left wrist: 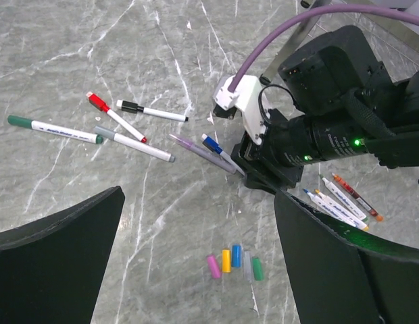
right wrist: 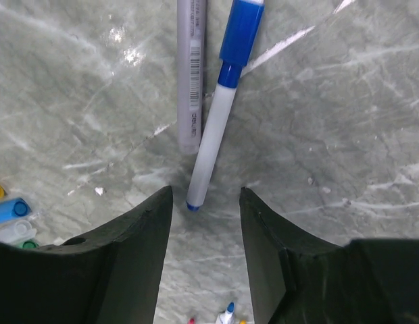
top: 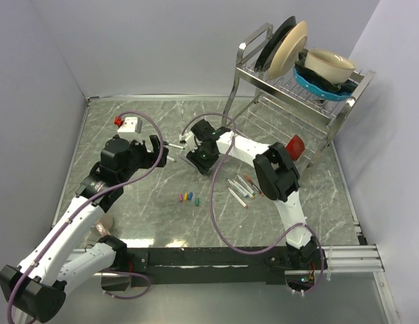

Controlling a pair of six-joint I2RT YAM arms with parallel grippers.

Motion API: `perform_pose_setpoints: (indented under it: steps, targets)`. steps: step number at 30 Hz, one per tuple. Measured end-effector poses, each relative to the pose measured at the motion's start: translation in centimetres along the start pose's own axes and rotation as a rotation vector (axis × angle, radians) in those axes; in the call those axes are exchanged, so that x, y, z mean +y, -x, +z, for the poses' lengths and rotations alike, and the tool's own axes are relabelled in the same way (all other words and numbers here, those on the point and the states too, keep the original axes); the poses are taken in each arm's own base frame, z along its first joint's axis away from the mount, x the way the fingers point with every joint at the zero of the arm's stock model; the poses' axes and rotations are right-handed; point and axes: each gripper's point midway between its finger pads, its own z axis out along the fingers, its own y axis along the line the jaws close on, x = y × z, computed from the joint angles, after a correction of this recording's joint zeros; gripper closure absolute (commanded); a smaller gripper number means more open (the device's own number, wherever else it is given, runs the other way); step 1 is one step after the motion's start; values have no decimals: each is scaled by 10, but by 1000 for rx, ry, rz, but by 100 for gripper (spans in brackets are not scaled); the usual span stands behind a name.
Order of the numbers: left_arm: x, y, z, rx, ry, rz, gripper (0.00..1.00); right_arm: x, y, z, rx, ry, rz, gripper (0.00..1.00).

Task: Open the pen caps

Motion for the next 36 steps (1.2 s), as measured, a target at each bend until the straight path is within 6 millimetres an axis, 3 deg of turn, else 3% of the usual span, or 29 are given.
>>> perform_pose_setpoints:
  steps: [2, 9, 13, 16, 23, 26, 30, 36]
  targets:
    - [0, 0, 0, 1, 0, -1, 1, -1, 3, 0, -3, -4, 3, 52]
    - [4, 1, 0, -2, 8, -5, 1, -5, 6, 2, -3, -26, 24, 82]
    - [6, 2, 1, -4, 14, -6, 1, -9, 5, 2, -1, -40, 45, 94]
    - [6, 1, 1, -1, 12, -8, 0, -12, 4, 1, -2, -42, 61, 99]
    - [13, 0, 0, -3, -1, -30, 1, -17, -7, -7, -9, -33, 85, 100]
    - [13, 4, -2, -24, -35, -69, 1, -13, -18, -30, -42, 7, 104, 100]
    - [-5, 4, -2, -66, -158, -206, 0, 3, -29, -79, -152, 108, 105, 100]
    - [-38, -38, -2, -69, -406, -598, 1, 29, -37, -177, -445, 274, 43, 100]
